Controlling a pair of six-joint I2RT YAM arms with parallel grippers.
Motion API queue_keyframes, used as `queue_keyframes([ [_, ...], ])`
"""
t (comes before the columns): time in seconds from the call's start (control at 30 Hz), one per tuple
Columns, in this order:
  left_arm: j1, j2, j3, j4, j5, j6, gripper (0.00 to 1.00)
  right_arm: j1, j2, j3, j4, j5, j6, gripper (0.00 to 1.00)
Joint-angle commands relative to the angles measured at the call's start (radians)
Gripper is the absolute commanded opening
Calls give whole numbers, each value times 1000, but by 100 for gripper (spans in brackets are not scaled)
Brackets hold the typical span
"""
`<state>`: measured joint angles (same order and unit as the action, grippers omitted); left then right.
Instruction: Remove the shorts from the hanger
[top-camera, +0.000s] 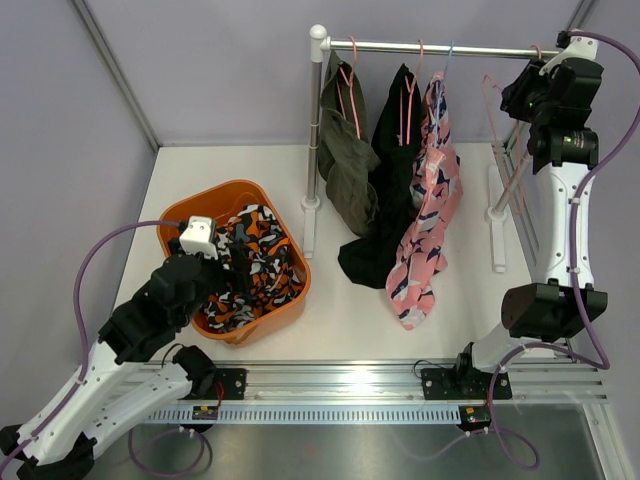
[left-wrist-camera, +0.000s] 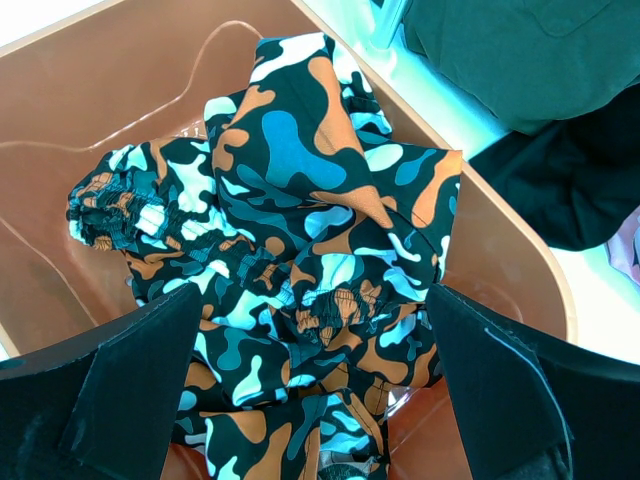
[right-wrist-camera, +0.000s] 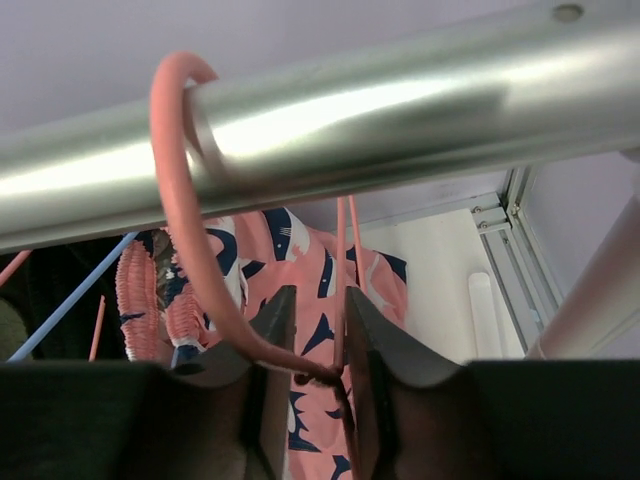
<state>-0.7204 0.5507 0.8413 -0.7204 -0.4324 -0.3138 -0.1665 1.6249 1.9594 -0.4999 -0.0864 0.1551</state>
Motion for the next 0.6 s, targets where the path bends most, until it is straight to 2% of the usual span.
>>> queue_keyframes([
  [0.0,3,2,-1,13,14,13,99,-5,-48,4,-2,33,4,39],
  [0.33,3,-1,-2,15,12,15,99,-5,-160,-30,-58,129,49,52],
  [0.57,2,-3,2,9,6,7,99,-5,-383,-145,-78,109,109,56],
])
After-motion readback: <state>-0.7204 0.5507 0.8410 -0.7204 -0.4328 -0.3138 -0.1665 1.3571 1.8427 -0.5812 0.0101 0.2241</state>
